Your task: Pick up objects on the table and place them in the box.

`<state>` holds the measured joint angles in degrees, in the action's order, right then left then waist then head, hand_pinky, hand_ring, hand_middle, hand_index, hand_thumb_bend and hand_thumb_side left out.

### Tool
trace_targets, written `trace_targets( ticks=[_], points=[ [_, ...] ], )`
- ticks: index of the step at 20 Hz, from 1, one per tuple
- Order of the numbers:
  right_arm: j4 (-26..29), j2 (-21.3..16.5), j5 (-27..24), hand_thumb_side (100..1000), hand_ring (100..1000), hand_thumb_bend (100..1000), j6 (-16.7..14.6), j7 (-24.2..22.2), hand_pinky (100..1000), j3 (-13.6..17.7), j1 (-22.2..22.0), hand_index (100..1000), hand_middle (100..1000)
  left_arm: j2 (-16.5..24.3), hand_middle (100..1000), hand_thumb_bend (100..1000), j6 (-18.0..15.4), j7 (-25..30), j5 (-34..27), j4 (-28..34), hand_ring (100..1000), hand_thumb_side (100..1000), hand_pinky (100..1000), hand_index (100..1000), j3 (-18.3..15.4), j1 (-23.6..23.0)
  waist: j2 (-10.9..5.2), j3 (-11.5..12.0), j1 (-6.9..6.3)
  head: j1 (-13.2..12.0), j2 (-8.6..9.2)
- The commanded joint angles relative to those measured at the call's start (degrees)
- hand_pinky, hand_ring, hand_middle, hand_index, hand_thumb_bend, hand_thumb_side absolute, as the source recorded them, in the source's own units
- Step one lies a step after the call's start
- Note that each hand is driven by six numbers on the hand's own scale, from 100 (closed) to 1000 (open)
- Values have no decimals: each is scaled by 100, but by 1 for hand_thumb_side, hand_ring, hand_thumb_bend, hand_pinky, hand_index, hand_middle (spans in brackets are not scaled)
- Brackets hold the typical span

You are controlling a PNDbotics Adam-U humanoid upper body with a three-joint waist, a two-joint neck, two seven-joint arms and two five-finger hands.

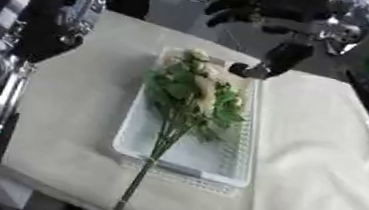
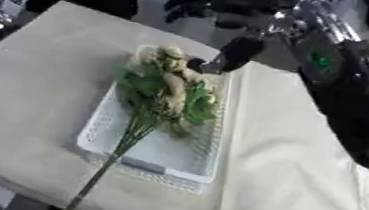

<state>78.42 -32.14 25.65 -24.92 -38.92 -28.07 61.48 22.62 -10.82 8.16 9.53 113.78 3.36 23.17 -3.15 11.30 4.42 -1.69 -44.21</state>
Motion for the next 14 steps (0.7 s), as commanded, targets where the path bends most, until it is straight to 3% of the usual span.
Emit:
trace_targets(
  ticks=[1, 4, 6, 7, 9, 10, 11, 14],
  points=[
    [428, -669, -592, 384, 1000, 301, -648, -1300, 1000, 101, 111, 934, 940, 154, 587, 100, 16, -52, 57, 82, 692, 720, 585, 823, -86, 22, -75, -39, -18, -132, 9],
    [893, -1127, -1132, 322, 1000, 257, -283, -1305, 1000, 360, -71, 927, 925, 172, 587, 100, 25, -80, 79, 82, 692, 720, 585, 823, -105, 1, -84, -69, -15, -178, 9],
    [1329, -1433, -1579, 300, 1000, 230, -36, -1305, 1000, 760, -324, 922, 916, 181, 587, 100, 33, -95, 91, 82, 692, 720, 585, 823, -114, -11, -83, -83, -21, -204, 9],
    [1541, -1556, -1817, 310, 1000, 236, 98, -1305, 1000, 1045, -495, 931, 918, 186, 587, 100, 39, -105, 98, 82, 692, 720, 585, 823, -124, -22, -80, -95, -31, -222, 9],
    [1948, -1724, -2273, 431, 1000, 100, 352, -1213, 1000, 1678, -872, 953, 918, 192, 586, 100, 47, -128, 111, 82, 692, 720, 585, 823, -144, -37, -71, -100, -55, -243, 9],
    [2120, -1768, -2486, 431, 1000, 100, 455, -1034, 1000, 1993, -1062, 953, 918, 195, 586, 100, 50, -141, 119, 82, 692, 720, 585, 823, -154, -43, -66, -99, -66, -250, 9],
    [2281, -1755, -2749, 553, 983, 100, 549, -652, 969, 2329, -1295, 956, 912, 196, 586, 100, 54, -155, 127, 82, 693, 720, 585, 822, -166, -51, -55, -105, -85, -260, 9],
    [2728, -1583, -3402, 565, 967, 100, 608, 790, 946, 2962, -1990, 945, 908, 204, 589, 100, 70, -185, 146, 82, 695, 721, 584, 823, -181, -73, -24, -126, -124, -254, 9]
  ],
)
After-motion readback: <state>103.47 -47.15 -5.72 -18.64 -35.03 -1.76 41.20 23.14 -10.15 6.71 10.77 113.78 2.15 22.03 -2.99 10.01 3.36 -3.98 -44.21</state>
